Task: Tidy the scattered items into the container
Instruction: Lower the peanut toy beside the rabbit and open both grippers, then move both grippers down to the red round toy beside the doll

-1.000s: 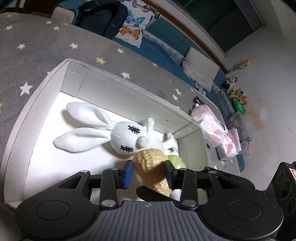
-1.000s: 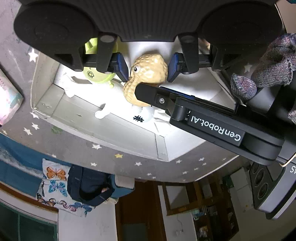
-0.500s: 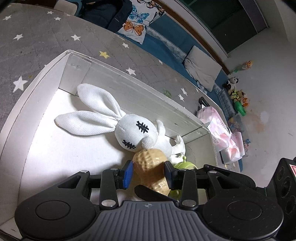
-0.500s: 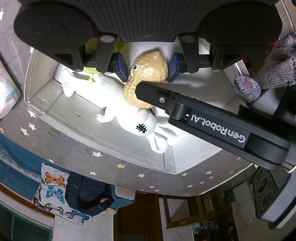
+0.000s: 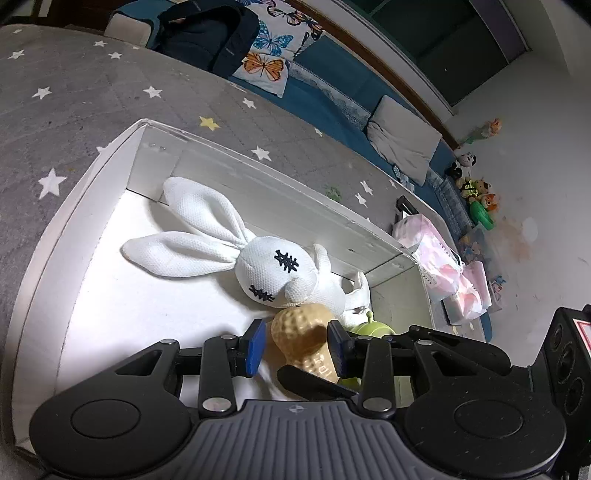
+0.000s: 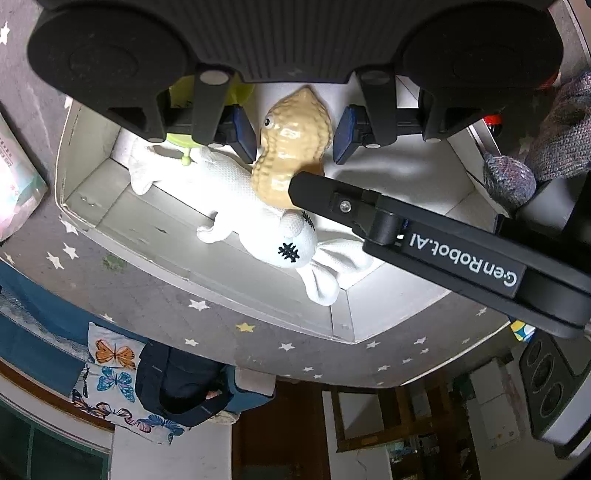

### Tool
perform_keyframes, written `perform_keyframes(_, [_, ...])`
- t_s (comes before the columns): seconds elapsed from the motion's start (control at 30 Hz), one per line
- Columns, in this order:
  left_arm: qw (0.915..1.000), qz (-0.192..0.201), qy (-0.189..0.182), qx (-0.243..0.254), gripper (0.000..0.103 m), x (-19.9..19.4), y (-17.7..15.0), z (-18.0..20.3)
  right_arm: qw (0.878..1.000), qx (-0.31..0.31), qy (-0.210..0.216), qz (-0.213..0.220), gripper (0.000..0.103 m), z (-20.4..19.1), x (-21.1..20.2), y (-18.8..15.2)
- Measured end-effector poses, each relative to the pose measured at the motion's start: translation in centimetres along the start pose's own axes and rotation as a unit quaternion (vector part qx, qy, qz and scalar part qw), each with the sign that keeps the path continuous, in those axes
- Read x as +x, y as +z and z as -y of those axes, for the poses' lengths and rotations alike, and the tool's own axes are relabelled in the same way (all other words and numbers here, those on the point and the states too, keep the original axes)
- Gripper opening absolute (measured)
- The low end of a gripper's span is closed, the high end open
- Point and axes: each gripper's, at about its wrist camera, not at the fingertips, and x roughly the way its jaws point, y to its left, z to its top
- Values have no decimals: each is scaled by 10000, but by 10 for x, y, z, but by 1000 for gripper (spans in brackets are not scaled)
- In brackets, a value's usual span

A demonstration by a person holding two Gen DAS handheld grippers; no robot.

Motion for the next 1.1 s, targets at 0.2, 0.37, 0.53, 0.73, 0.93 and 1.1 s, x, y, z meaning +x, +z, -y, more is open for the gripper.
perform_keyframes(0.2, [9998, 121, 57, 115, 39, -11, -3, 2, 9998, 68, -21, 162, 47, -1, -10, -2])
perform_keyframes(0.37, [9992, 346, 76, 205, 39, -31, -10, 4, 9988, 51, -117, 477, 47, -7, -31, -7])
perform_keyframes(0.53, [9977, 576, 73, 341, 39, -54, -24, 9, 9955, -32, -253, 909, 48, -23, -59, -21])
perform_keyframes(0.73, [9951, 809, 87, 556, 39, -79, -50, 17, 9910, -157, -265, 1299, 53, -51, -87, -44])
perform_keyframes(0.93, [9920, 1021, 227, 708, 39, -101, -77, 18, 9890, -230, -140, 1455, 58, -79, -100, -75])
perform_keyframes(1.1, [9903, 1087, 391, 776, 39, -110, -102, 12, 9887, -271, -80, 1472, 62, -99, -99, -99])
